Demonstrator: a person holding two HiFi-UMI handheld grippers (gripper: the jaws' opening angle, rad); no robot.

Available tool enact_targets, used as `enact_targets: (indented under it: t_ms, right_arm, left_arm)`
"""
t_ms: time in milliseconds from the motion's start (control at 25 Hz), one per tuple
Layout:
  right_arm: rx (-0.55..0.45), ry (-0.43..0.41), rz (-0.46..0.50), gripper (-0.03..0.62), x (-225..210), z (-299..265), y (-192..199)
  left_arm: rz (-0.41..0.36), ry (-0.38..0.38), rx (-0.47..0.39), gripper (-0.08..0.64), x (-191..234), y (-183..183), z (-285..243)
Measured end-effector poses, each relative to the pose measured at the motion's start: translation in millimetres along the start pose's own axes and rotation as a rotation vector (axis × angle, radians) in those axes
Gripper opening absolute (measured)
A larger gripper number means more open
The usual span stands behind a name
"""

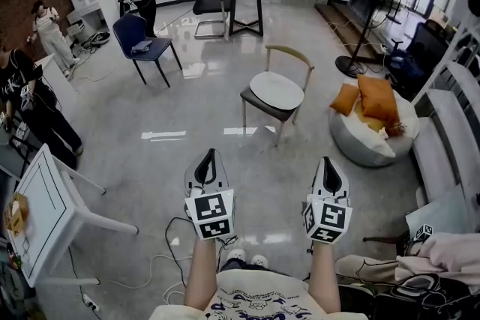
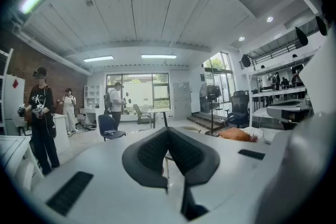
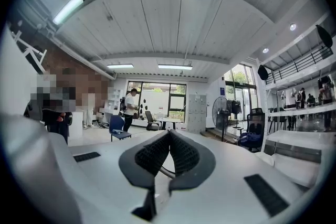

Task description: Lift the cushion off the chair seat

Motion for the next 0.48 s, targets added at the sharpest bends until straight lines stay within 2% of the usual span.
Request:
enact_targets:
  t_ms: [200, 320, 400, 480]
  right_arm:
    - [-0.001, -0.021, -0.023, 0.022, -1, -7, 18]
    - [0.013, -0.044, -0.03, 0.085, 1, -18, 24]
    - [0.027, -0.06, -0.039, 0.136, 6, -28, 21]
    - [0.041, -0.069, -0.051, 0.214, 10, -39, 19]
  left_arm:
    - [-0.006, -0.004, 0.007, 0.014, -5, 19, -2]
    - [0.009, -0.006, 0.023, 0.014, -3, 25, -9]
    - [0.033, -0.002, 0.026, 0.089, 4, 21, -16]
    - [0.051, 0.0, 0.015, 0.158, 10, 15, -24]
Point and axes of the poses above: the fingertips, and each gripper's own axes: z backward along the fingers, x to its left, y out of its underside, the point moved 7 cm from there along z, backward along the fingers, and after that the axes turned 9 degrees about z, right-handed, at the moved point
